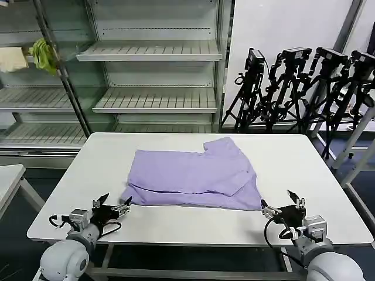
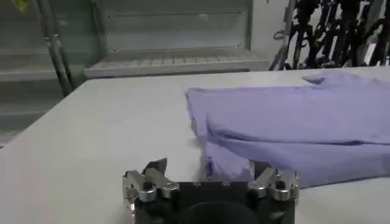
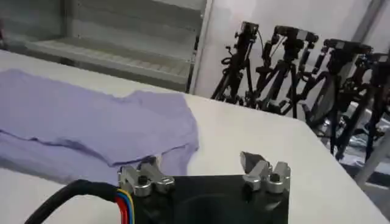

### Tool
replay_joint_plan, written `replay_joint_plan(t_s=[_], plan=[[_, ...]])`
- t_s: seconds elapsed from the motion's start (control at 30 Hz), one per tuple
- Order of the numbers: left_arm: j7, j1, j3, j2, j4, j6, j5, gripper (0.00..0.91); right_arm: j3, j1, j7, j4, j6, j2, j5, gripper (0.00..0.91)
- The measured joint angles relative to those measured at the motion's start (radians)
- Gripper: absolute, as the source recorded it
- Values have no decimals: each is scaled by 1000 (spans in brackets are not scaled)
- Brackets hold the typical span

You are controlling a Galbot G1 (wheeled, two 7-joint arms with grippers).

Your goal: Fold and organize the clothes.

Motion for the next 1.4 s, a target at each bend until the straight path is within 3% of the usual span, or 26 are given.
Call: replay_joint_plan(t_s=[0.17,0.27,0.3,0.37,0.43,0.67,0.87,0.9,0.97,1.0,1.03,1.1,1.23,1.4], plan=[[4,-1,4,-16,2,0,1,907,-31,13,-4,-30,2,14,-19,867],[6,-1,8,-25,5,0,5,907,-51,24,-8,-52,4,25,-31,756],[7,-1,8,-27,6,0,6,907,-56,26,-9,-58,5,27,-35,665],[8,0,8,-31,6,0,6,907,-70,30,-13,-71,9,34,-44,635],[9,1,8,-33,6,0,7,907,-81,32,-15,-83,12,40,-53,514],[15,9,6,-39,6,-2,13,907,-110,38,-21,-117,22,53,-77,393],[21,18,1,-43,2,-5,19,867,-124,36,-25,-130,30,63,-96,191],[21,20,0,-43,1,-5,20,796,-125,35,-25,-130,31,63,-98,161],[22,23,-3,-43,-2,-6,20,554,-125,32,-26,-131,33,63,-103,101],[23,24,-4,-43,-3,-6,20,494,-125,31,-26,-131,33,63,-104,81],[24,25,-5,-43,-5,-7,20,373,-125,30,-27,-131,33,63,-105,40],[25,28,-6,-43,-7,-9,20,252,-125,27,-27,-131,35,62,-109,10],[29,34,-9,-44,-9,-14,23,101,-123,23,-28,-130,36,61,-113,0],[34,39,-13,-44,-9,-21,26,30,-120,20,-30,-131,40,62,-119,0]])
